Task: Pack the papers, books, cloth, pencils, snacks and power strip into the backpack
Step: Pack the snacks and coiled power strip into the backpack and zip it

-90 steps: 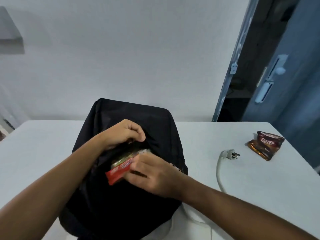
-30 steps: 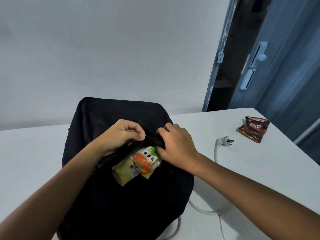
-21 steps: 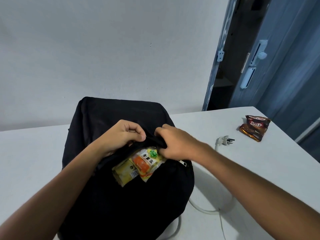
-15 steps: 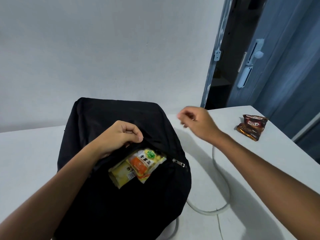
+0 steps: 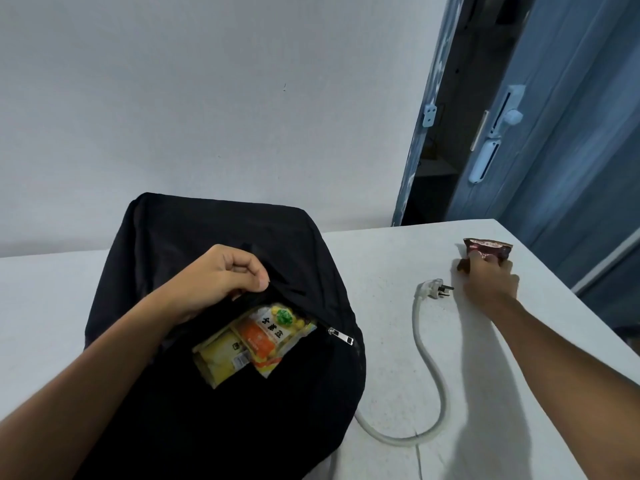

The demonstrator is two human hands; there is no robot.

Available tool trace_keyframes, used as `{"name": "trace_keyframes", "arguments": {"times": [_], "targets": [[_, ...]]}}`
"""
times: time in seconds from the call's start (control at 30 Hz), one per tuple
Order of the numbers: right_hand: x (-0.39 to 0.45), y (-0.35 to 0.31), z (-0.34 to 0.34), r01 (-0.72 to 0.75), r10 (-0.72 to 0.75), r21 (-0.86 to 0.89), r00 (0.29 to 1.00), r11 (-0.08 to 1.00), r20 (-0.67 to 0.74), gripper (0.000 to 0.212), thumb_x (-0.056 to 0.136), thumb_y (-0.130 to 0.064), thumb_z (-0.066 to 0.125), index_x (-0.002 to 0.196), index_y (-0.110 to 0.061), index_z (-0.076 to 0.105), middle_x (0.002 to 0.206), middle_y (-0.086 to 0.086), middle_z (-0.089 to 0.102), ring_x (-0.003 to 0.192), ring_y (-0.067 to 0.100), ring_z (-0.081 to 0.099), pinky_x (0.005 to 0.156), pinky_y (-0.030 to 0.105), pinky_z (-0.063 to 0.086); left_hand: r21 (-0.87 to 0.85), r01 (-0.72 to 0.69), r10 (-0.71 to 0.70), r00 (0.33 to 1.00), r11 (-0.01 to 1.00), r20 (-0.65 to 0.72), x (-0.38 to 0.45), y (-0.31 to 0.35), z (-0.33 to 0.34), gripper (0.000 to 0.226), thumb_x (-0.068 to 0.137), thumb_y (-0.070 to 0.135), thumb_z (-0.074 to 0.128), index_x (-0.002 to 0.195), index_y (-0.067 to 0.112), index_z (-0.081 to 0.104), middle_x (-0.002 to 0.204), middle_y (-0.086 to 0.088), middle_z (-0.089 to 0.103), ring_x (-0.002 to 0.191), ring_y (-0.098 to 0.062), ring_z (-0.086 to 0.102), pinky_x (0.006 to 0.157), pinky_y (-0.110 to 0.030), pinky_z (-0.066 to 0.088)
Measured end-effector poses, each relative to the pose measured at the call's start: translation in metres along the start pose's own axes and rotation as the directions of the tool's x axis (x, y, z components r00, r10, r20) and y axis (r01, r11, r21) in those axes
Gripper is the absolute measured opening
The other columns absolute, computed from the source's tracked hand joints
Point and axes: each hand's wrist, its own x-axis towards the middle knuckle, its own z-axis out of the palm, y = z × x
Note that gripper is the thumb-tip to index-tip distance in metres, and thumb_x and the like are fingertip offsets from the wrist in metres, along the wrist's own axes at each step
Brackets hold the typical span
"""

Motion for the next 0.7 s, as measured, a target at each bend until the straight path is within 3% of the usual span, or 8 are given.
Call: {"name": "trace_keyframes", "arguments": {"times": [0.13,0.27,0.4,0.5,0.57,0.63,0.7], "targets": [[0.002,-0.006,-0.003,0.057,-0.045,0.118,0.993,0.991,-0.105,0.030,0.091,-0.007,0.046,0.120,-0.008,0.049,0.123,0.020,0.056,0.110,0.039,0.047,0.083,0.044,0.043,-0.023,-0.001,0.001,1.000,1.000,0.003,0.000,-0.001,0.001,0.012,0.067,0.014,0.071,0.072,0.004,0.071,0.071,-0.012,0.067,0.072,-0.024,0.056,0.073,-0.032,0.043],[-0.005,-0.033,-0.021,0.121,0.001,0.442,0.964,0.889,-0.265,0.023,0.086,-0.007,0.054,0.109,-0.007,0.054,0.106,0.018,0.063,0.095,0.040,0.057,0.075,0.042,0.046,-0.020,-0.011,0.011,1.000,1.000,0.007,0.001,-0.003,0.001,0.004,0.074,0.004,0.073,0.071,0.006,0.072,0.072,-0.011,0.068,0.071,-0.019,0.060,0.074,-0.027,0.046],[-0.028,-0.088,-0.063,0.372,-0.075,0.704,0.907,0.605,-0.415,0.013,0.082,-0.002,0.056,0.093,-0.009,0.055,0.086,0.010,0.063,0.077,0.029,0.058,0.063,0.034,0.046,-0.022,-0.001,0.002,1.000,1.000,0.014,0.002,-0.002,0.000,0.007,0.069,0.012,0.073,0.072,0.005,0.072,0.070,-0.010,0.068,0.070,-0.023,0.057,0.072,-0.030,0.044],[-0.068,-0.134,-0.104,0.533,-0.217,0.759,0.846,0.374,-0.488,0.017,0.080,0.001,0.060,0.086,-0.013,0.054,0.074,-0.006,0.057,0.063,0.002,0.051,0.056,0.020,0.041,-0.012,-0.010,0.010,1.000,1.000,0.012,0.000,0.000,0.002,0.006,0.080,-0.004,0.068,0.074,-0.001,0.070,0.068,-0.004,0.069,0.069,-0.020,0.059,0.073,-0.030,0.045],[-0.103,-0.160,-0.127,0.610,-0.313,0.767,0.781,0.200,-0.540,0.021,0.079,0.005,0.062,0.085,-0.013,0.053,0.072,-0.013,0.054,0.063,-0.004,0.053,0.055,0.012,0.041,-0.006,-0.006,0.006,1.000,1.000,0.009,0.001,0.000,0.002,0.008,0.081,-0.006,0.065,0.075,-0.003,0.069,0.068,-0.003,0.069,0.072,-0.024,0.057,0.074,-0.032,0.044],[-0.139,-0.176,-0.140,0.672,-0.408,0.740,0.687,0.042,-0.601,0.022,0.078,0.006,0.063,0.084,-0.011,0.051,0.070,-0.010,0.052,0.061,0.002,0.052,0.054,0.017,0.044,-0.018,-0.017,0.018,1.000,1.000,0.014,-0.002,0.001,0.001,0.003,0.076,0.001,0.071,0.075,-0.001,0.070,0.070,-0.005,0.070,0.075,-0.028,0.055,0.074,-0.034,0.043],[-0.165,-0.181,-0.140,0.722,-0.517,0.691,0.579,-0.034,-0.631,0.017,0.075,0.002,0.062,0.083,-0.008,0.051,0.071,0.000,0.053,0.061,0.011,0.050,0.053,0.028,0.043,-0.036,-0.044,0.045,0.998,0.998,0.033,-0.003,0.005,0.001,0.013,0.069,0.014,0.075,0.077,0.004,0.073,0.076,-0.012,0.071,0.077,-0.028,0.059,0.077,-0.035,0.045]]}}
